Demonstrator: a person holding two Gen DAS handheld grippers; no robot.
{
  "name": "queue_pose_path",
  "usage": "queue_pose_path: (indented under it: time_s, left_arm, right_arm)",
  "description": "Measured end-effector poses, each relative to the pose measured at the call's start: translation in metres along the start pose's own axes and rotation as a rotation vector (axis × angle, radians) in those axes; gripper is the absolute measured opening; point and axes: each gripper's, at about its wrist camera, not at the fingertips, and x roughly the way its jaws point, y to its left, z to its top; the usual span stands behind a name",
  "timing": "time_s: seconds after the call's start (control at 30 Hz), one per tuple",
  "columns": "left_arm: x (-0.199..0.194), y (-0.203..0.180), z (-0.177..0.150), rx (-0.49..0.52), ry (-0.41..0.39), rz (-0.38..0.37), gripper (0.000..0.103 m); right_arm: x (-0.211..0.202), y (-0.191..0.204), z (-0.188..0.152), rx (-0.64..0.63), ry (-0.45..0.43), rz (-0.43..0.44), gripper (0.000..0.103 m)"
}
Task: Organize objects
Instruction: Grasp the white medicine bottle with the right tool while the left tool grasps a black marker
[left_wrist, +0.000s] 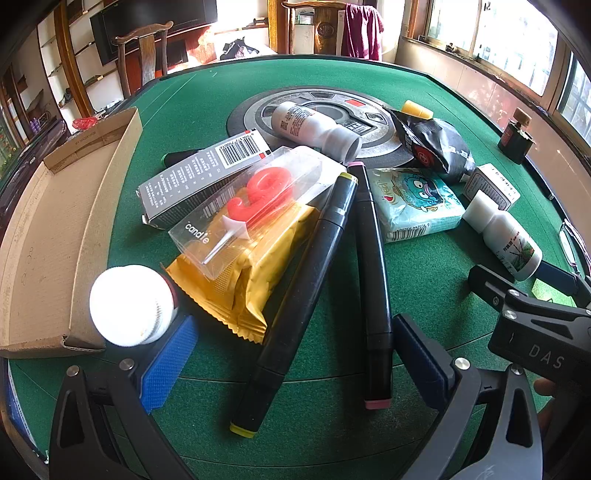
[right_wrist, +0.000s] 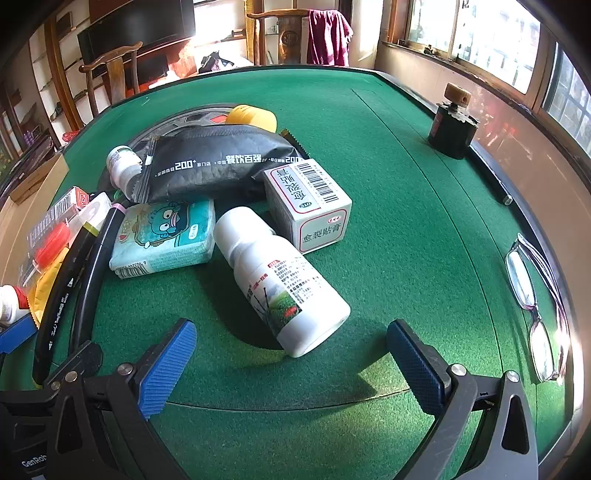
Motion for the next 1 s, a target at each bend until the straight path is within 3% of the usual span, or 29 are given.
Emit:
queue_pose_path:
  time_s: [0.27, 0.33, 0.4, 0.47, 0.53, 0.63, 0.7, 0.73, 0.8, 0.83, 0.93, 1.0]
  left_arm:
    - [-0.001, 0.002, 0.000, -0.002, 0.011, -0.010, 0.103]
    - [-0.009, 0.014, -0.005, -0.012, 0.011, -0.090, 0.103]
    - [-0.016, 0.023, -0.013, 0.000, -0.001, -0.104, 0.103]
    - [-0.022, 0.032, -0.021, -0.001, -0.019, -0.169, 0.103]
    - [-0.032, 0.042, -0.024, -0.036, -0.076, -0.270, 0.102]
    - [-0.035, 0.039, -0.023, -0.015, -0.100, -0.274, 0.102]
    - [-0.042, 0.032, -0.024, 0.020, -0.128, -0.282, 0.095]
    - [-0.045, 0.029, -0.026, 0.032, -0.147, -0.278, 0.094]
    - [-0.051, 0.026, -0.027, 0.057, -0.177, -0.290, 0.094]
    - [-0.053, 0.025, -0.028, 0.067, -0.191, -0.294, 0.094]
    - [-0.053, 0.023, -0.027, 0.079, -0.202, -0.296, 0.094]
    - [-0.052, 0.023, -0.027, 0.078, -0.198, -0.307, 0.094]
  right_arm:
    - [0.001, 0.000, 0.002, -0.059, 0.000, 0.039, 0.103]
    - [0.001, -0.002, 0.002, -0.122, 0.002, 0.079, 0.103]
    - [-0.001, -0.008, -0.001, -0.202, 0.015, 0.128, 0.103]
    - [-0.007, -0.021, -0.004, -0.222, 0.035, 0.151, 0.102]
    - [-0.024, -0.031, -0.009, -0.235, -0.012, 0.220, 0.102]
    - [-0.045, -0.035, -0.011, -0.274, -0.094, 0.238, 0.102]
    - [-0.056, -0.030, -0.012, -0.310, -0.144, 0.264, 0.101]
    - [-0.059, -0.026, -0.011, -0.329, -0.156, 0.269, 0.098]
    - [-0.057, -0.018, -0.006, -0.361, -0.143, 0.261, 0.078]
    - [-0.052, -0.013, 0.000, -0.379, -0.135, 0.261, 0.074]
    - [-0.035, -0.005, 0.011, -0.406, -0.112, 0.212, 0.068]
    - [-0.025, -0.007, 0.018, -0.391, -0.078, 0.263, 0.064]
